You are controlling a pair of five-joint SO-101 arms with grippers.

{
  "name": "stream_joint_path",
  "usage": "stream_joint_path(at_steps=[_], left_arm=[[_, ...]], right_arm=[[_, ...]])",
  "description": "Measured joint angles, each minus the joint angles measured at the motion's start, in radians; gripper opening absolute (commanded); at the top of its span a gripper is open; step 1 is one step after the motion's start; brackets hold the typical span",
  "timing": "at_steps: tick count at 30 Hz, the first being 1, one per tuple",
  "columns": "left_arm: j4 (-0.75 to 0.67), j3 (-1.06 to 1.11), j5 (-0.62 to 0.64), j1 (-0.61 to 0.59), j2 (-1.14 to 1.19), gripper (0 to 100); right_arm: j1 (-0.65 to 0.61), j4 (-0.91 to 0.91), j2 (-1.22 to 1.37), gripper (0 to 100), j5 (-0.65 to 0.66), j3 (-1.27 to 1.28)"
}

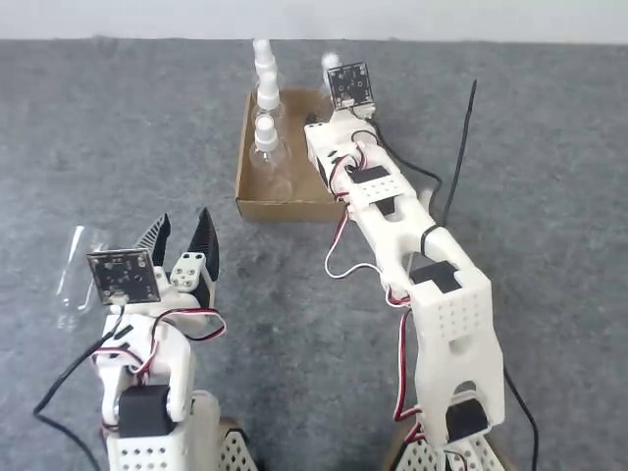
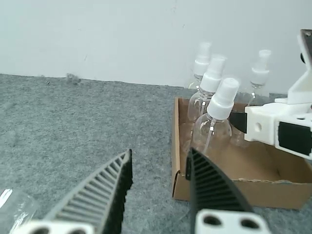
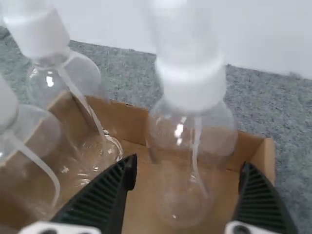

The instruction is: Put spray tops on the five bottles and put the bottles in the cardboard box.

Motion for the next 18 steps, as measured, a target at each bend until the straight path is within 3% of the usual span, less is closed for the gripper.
stream_joint_path(at_steps=[18], left_arm=[[0.000, 0.000, -0.002, 0.000, 0.000, 17]], right_arm=[[0.000, 0.003, 0.038, 27.9, 0.000, -0.026]])
